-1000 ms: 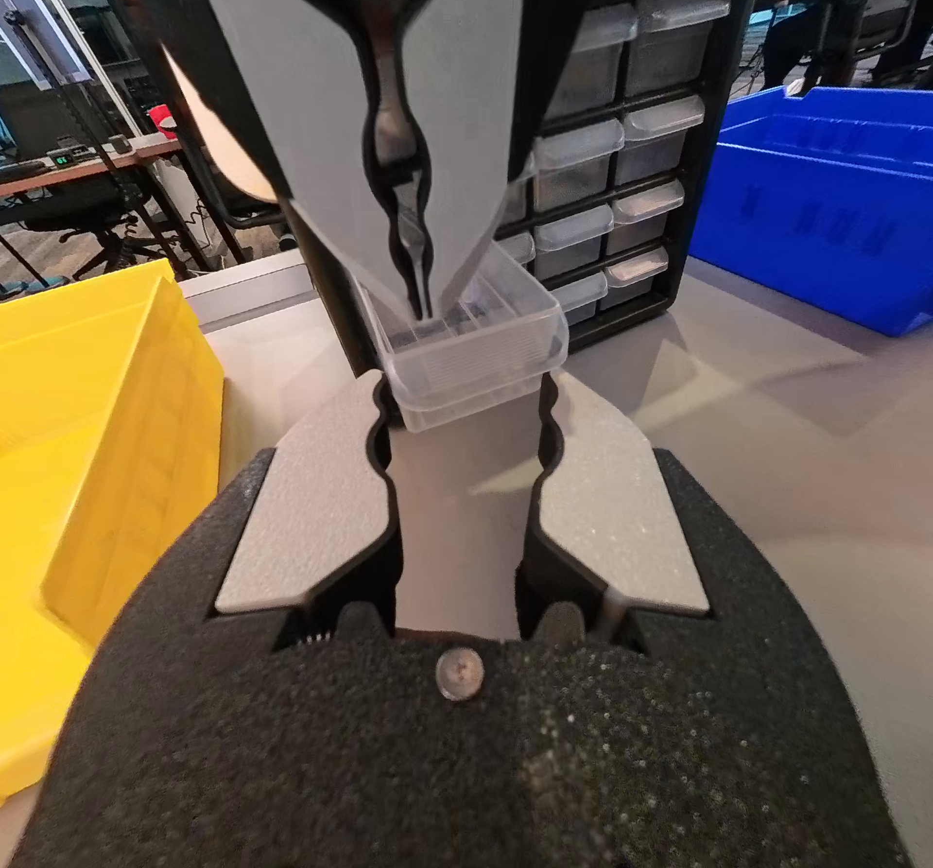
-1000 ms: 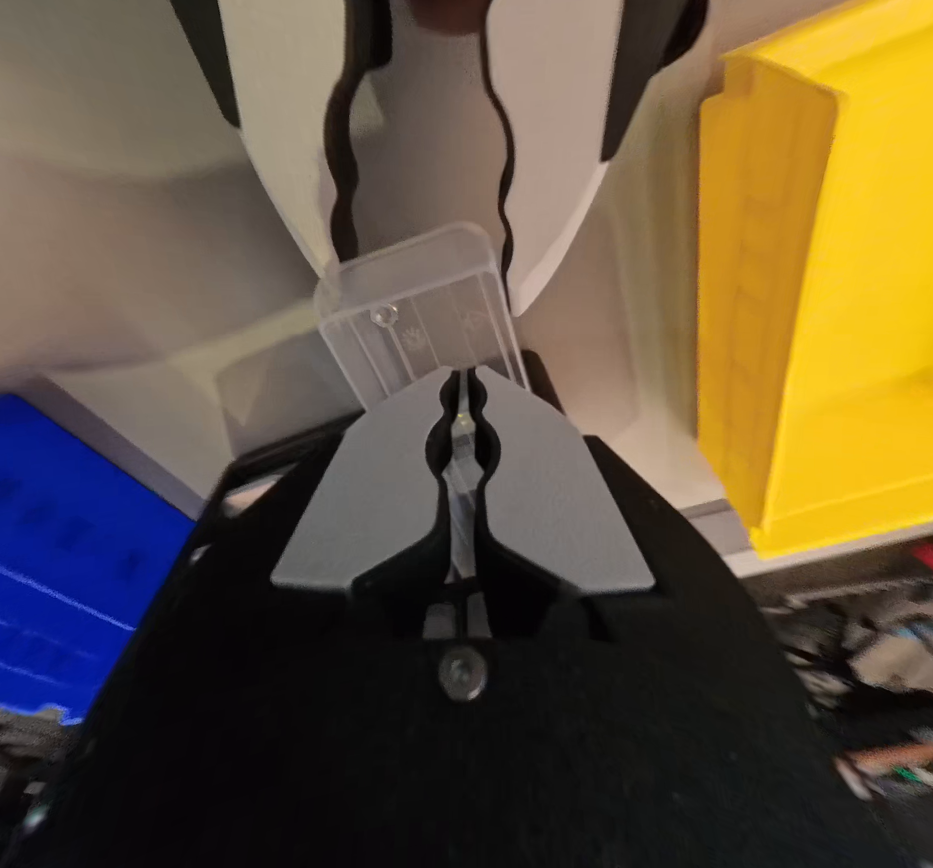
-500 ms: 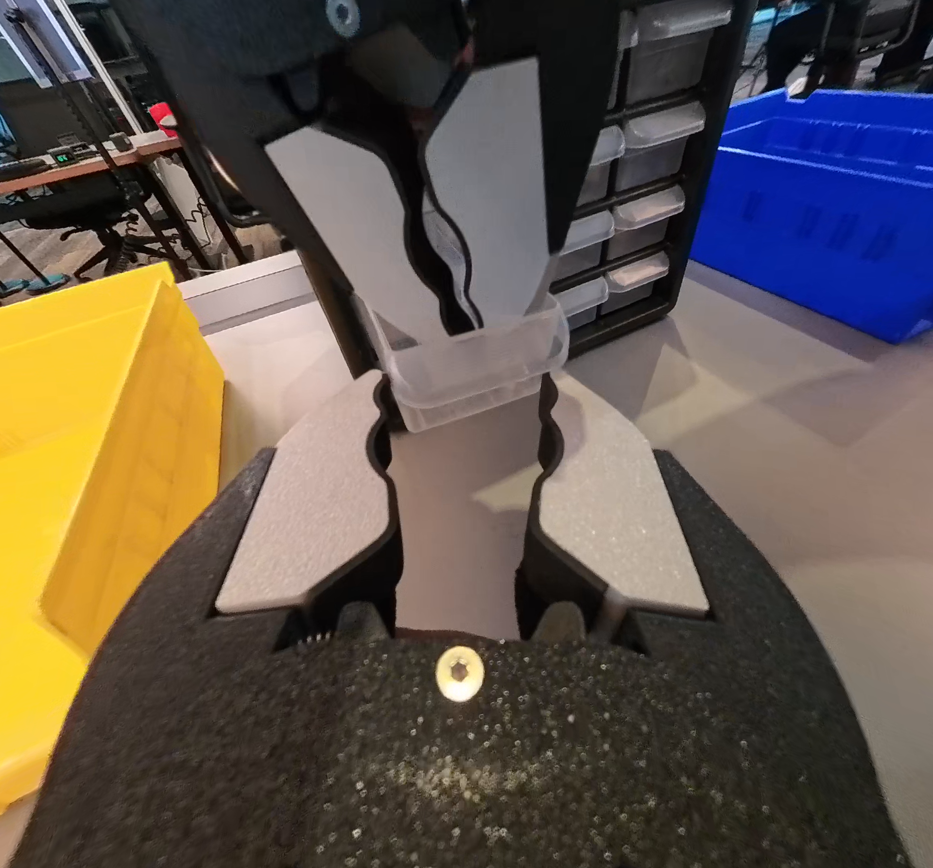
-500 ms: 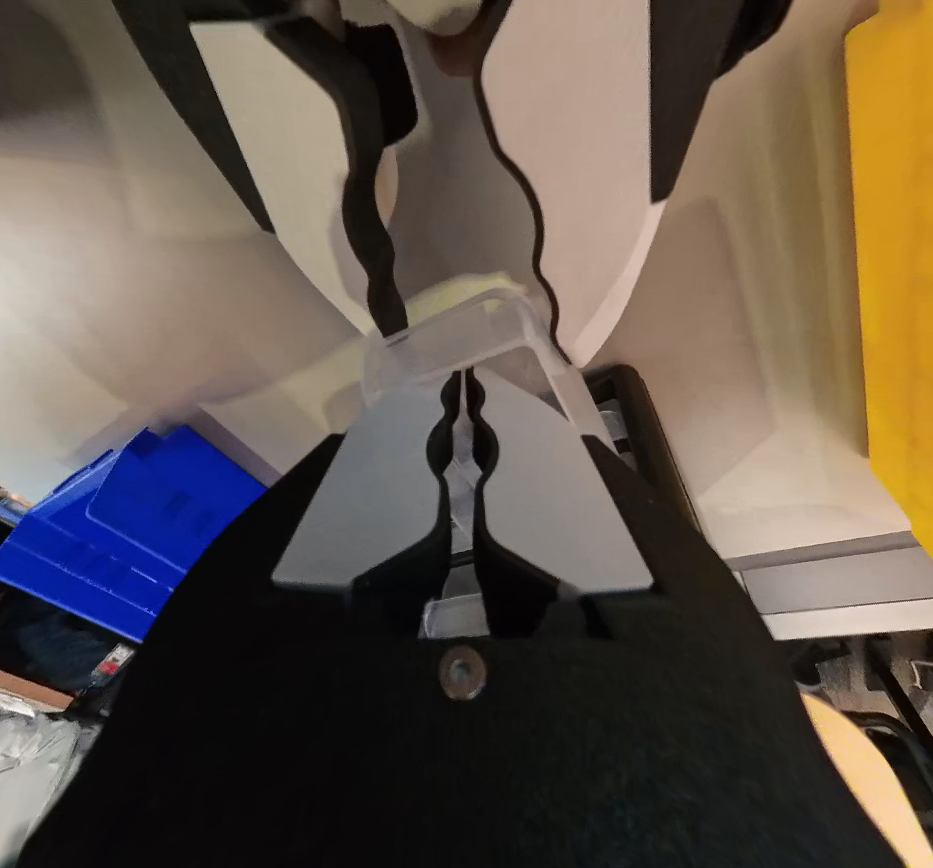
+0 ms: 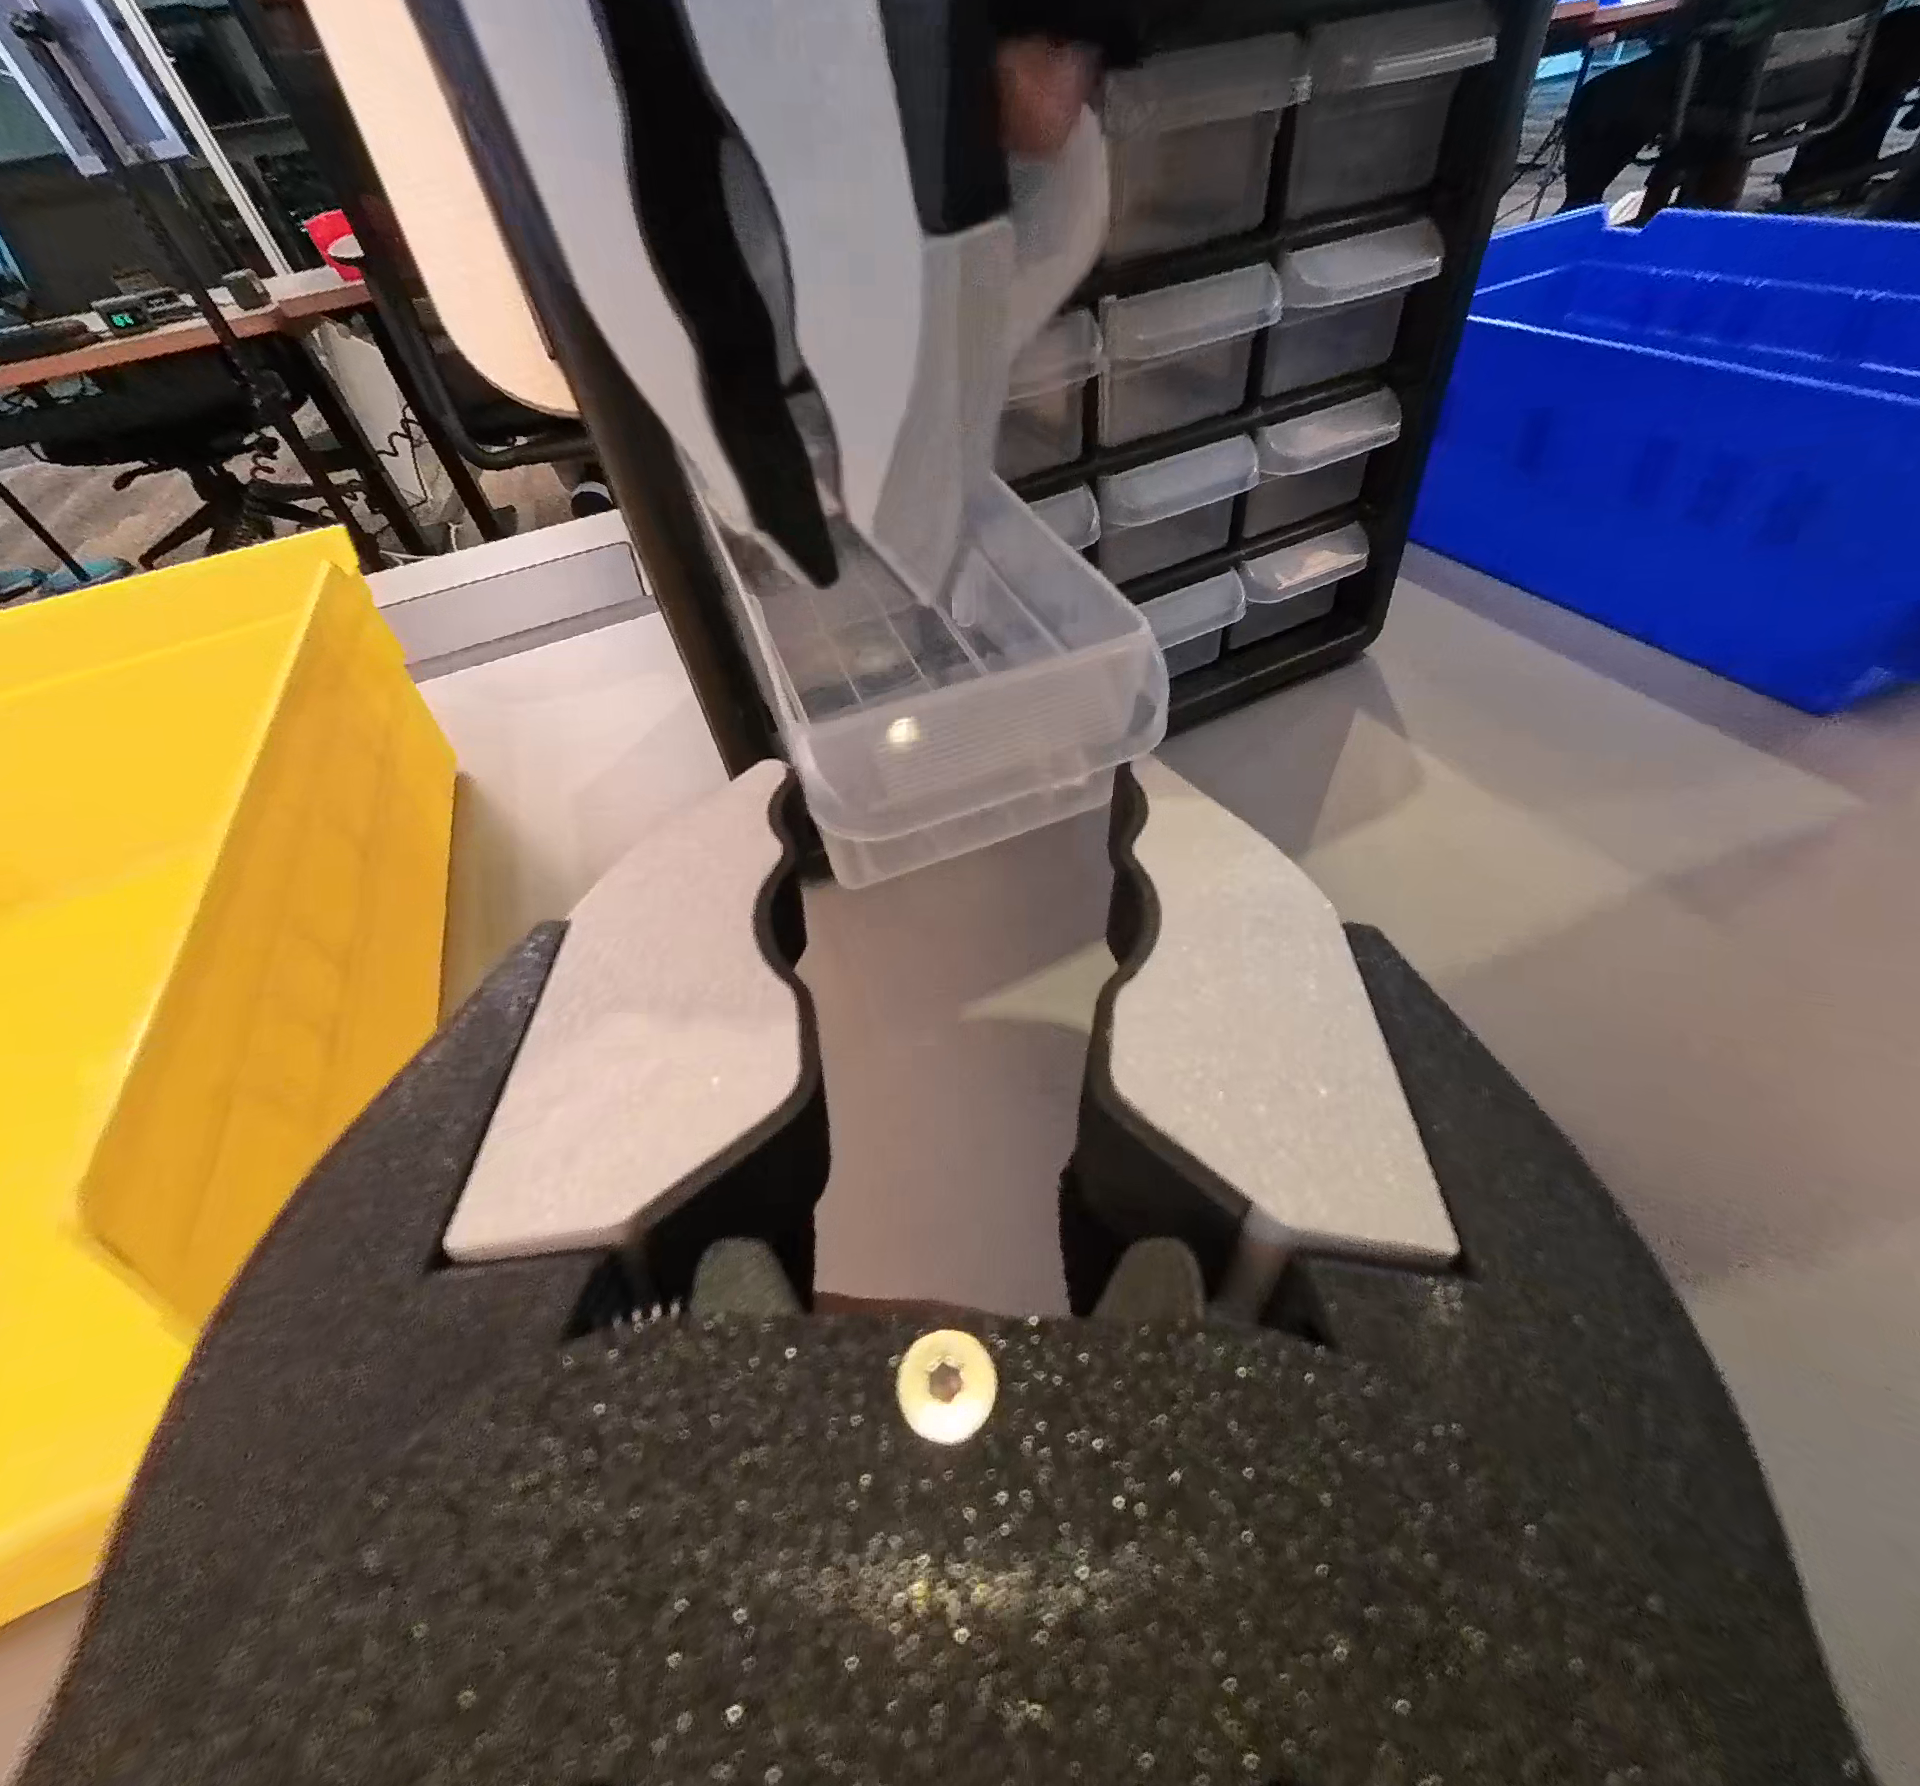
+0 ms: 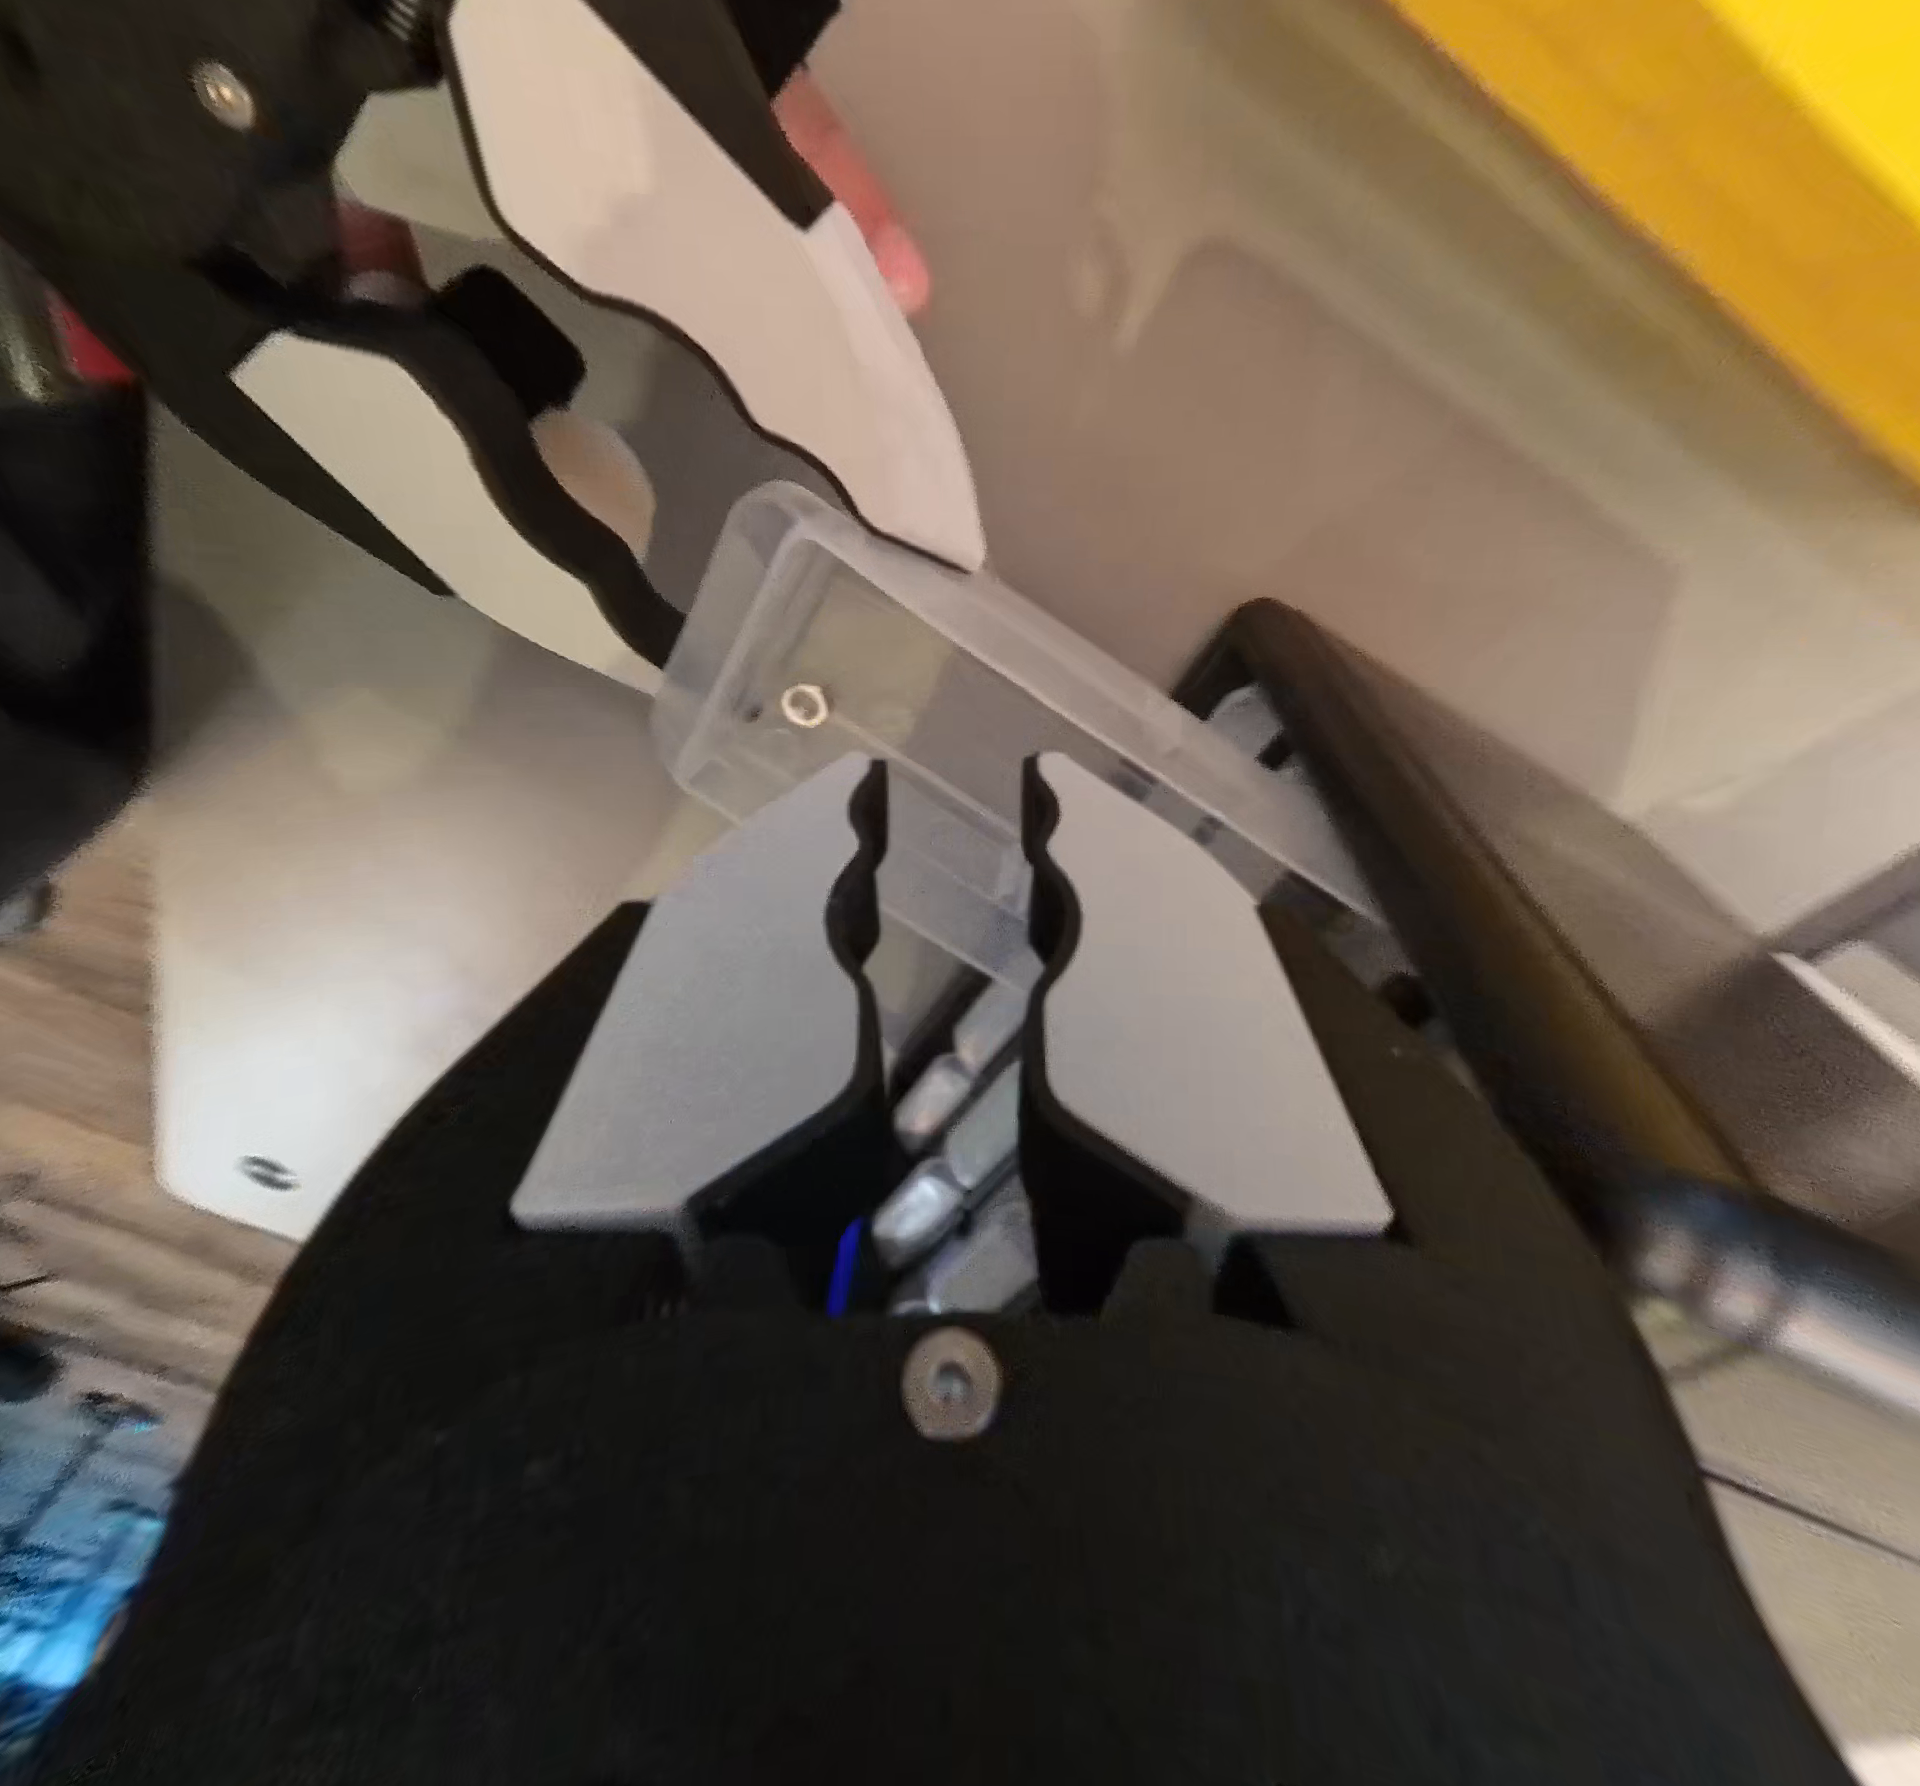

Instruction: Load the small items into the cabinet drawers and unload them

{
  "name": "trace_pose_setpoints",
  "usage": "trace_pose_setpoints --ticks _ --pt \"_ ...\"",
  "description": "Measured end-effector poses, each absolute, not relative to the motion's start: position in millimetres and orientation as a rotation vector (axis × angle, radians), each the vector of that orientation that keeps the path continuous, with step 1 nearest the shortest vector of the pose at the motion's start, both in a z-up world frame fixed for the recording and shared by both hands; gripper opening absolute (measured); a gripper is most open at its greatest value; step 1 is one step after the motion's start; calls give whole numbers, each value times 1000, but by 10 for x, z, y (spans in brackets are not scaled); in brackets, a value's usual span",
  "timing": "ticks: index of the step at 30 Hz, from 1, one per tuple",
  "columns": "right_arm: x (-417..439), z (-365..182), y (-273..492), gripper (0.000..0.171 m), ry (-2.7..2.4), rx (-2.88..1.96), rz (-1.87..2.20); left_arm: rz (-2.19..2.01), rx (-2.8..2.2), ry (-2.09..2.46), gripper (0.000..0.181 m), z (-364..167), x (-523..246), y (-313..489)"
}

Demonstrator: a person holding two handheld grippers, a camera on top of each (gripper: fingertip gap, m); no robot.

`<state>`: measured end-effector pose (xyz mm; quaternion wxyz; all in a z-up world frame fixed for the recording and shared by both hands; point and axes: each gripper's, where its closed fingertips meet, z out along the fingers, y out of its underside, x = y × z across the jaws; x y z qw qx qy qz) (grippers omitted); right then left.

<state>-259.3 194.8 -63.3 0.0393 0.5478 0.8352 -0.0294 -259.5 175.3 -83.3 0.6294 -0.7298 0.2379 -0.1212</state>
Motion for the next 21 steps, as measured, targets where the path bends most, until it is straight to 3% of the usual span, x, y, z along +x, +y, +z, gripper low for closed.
trace_pose_setpoints --ticks 5,21 --pt "-2523 -809 1832 38 2513 1648 -63 -267 -1661 550 55 -818 -2591 1749" --pt "-2516 -940 1914 31 2535 1735 148 -263 -1710 541 55 -887 -2597 1774"
